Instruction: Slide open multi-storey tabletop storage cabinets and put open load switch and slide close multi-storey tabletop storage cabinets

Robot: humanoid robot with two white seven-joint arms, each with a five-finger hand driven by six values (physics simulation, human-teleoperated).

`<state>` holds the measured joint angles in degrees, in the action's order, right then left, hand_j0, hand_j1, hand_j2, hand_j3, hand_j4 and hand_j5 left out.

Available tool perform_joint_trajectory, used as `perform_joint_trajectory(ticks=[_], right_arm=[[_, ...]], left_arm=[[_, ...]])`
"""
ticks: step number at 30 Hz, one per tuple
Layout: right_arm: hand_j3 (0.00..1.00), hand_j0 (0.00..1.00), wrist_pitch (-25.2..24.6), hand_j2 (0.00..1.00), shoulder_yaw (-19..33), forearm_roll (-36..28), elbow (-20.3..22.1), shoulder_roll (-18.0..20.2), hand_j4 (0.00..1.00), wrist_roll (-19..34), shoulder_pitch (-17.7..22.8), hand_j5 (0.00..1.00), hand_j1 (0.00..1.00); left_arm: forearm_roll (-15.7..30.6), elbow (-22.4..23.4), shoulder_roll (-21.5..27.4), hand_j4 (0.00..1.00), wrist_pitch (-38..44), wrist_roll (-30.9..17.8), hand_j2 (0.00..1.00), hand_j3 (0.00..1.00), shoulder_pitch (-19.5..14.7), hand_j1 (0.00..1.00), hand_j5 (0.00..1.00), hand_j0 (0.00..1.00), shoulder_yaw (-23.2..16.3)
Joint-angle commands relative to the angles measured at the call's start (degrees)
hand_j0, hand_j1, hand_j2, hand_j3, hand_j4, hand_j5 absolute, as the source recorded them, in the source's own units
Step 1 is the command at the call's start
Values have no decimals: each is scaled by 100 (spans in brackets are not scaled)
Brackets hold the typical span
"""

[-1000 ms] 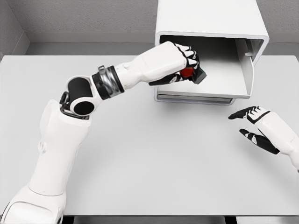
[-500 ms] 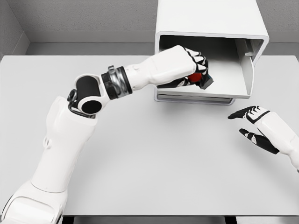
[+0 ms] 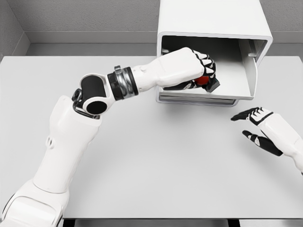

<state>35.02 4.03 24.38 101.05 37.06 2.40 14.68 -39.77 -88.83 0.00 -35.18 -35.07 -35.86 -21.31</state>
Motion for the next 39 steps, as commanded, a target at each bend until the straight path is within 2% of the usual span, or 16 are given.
perform_joint_trajectory(ticks=[1,13,16,23,35,39], right_arm=[[67,67,-2,67,1,-38,3,3,67,-3,0,67,67],[68,68,-2,68,1,-38,3,3,68,-3,-9,68,68],[68,68,-2,68,1,-38,3,3,68,-3,0,68,68],[68,68,-2,68,1,-30,3,3,68,-3,-9,68,68],[69,69,-2,69,1,5,3,-67,69,-3,-18,69,69],[69,69,-2,69,1,5,3,-67,69,-3,-18,69,69]], left_arm=[[22,-2,0,35,18,7,35,35,0,35,35,35,30],[-109,121,0,36,18,7,36,36,-44,36,36,36,92],[-118,129,0,44,18,7,44,44,-44,44,44,44,83],[-241,121,0,53,18,7,53,53,-44,53,53,53,65],[-241,112,0,63,18,7,63,63,-44,63,63,63,57],[-241,112,0,63,18,7,63,63,-44,63,63,63,57]])
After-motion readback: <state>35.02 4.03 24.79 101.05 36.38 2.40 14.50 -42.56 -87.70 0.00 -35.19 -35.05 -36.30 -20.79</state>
